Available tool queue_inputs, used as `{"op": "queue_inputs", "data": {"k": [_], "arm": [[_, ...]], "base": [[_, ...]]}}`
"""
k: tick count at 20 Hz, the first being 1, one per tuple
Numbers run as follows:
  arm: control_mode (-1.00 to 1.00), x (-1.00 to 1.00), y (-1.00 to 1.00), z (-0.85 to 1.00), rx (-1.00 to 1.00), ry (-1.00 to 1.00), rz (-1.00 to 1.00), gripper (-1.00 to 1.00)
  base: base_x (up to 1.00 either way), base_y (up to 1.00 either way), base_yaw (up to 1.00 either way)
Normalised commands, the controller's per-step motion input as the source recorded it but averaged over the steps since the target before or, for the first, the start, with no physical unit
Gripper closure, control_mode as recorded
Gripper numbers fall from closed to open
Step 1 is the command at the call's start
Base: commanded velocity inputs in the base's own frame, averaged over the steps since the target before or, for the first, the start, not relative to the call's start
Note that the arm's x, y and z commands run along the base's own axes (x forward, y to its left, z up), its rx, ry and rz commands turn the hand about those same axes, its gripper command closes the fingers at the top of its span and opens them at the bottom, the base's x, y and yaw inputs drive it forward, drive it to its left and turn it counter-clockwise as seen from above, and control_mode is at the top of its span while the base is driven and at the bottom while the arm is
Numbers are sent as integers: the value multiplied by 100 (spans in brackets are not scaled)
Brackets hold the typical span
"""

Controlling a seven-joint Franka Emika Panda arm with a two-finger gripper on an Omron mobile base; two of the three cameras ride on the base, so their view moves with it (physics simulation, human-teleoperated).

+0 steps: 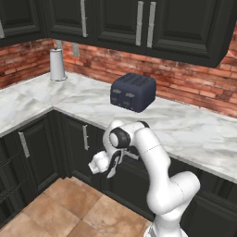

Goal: Take a straw from the drawer in front and place it inside the glass cup on the dining counter.

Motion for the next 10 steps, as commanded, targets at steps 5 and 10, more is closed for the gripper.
{"op": "queue_inputs", "data": {"k": [5, 10], "arm": [[-100, -63, 53, 0, 0, 0, 0, 100], [-100, -78, 67, 0, 0, 0, 0, 100]], "base": [[0, 0, 0], [0, 0, 0]]}}
